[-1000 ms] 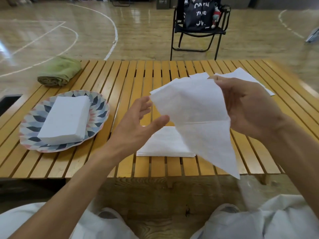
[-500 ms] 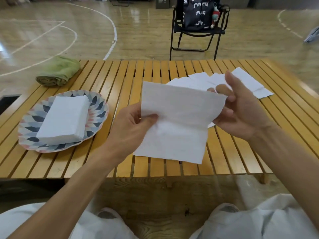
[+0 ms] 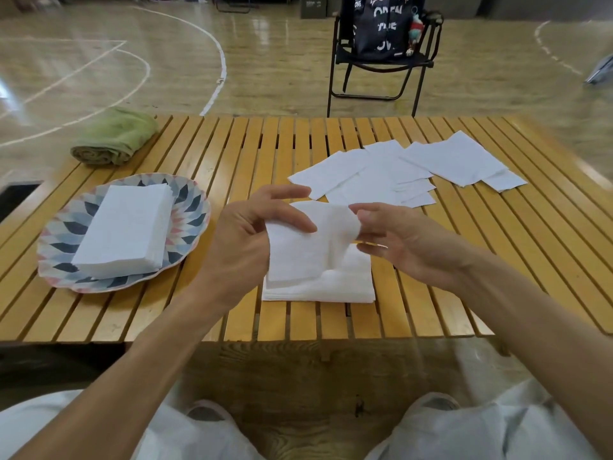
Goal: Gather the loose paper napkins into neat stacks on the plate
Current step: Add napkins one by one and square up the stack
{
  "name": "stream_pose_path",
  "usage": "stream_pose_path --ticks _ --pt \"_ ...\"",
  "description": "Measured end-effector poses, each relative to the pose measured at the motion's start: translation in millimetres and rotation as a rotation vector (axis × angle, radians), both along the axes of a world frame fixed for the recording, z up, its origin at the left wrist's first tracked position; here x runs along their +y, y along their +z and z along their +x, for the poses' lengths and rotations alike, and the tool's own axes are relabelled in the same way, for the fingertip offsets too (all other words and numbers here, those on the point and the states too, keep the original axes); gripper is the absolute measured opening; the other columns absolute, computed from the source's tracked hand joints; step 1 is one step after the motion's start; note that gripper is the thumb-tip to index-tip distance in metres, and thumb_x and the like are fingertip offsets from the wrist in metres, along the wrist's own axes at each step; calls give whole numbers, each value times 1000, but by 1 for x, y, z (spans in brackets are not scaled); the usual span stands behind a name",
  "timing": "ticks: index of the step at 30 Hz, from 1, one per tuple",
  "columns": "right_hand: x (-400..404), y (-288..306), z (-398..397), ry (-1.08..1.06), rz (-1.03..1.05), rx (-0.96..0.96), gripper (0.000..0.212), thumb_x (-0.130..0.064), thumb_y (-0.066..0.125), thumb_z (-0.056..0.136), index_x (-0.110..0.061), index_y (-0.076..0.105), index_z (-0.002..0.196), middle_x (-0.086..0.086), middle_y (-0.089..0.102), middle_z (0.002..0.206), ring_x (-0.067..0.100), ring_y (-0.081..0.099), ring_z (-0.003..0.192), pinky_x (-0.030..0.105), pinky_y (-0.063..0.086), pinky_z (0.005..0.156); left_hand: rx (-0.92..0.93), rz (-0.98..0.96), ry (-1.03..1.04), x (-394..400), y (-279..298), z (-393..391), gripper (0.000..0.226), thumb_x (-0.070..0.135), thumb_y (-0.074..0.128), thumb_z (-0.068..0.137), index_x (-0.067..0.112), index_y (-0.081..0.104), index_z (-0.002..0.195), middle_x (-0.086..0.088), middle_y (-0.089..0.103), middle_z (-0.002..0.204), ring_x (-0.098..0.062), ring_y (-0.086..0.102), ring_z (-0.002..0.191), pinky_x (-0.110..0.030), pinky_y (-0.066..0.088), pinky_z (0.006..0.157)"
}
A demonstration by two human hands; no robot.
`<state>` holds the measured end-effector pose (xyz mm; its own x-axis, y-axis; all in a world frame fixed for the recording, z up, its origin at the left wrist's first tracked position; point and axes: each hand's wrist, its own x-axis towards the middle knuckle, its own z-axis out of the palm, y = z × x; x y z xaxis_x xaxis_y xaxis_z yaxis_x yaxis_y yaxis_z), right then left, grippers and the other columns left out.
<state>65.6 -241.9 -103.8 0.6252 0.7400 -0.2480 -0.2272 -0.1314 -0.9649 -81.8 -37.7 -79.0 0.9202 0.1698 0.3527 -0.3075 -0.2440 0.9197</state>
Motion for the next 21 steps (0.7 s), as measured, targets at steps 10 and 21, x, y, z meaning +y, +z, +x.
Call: stream_pose_path --ticks 10,21 --pt "-1 -1 3 -38 129 186 30 -19 74 87 -10 69 116 7 72 119 23 71 105 32 59 82 114 -250 65 2 -5 1 29 13 75 79 34 77 98 2 63 126 -13 64 112 -27 57 71" --pt "7 -14 -3 -185 -159 4 19 -22 67 97 -13 66 113 5 76 108 15 75 89 25 58 64 559 -151 380 15 -30 12 23 27 61 96 29 56 119 4 66 101 -16 64 95 -28 58 71"
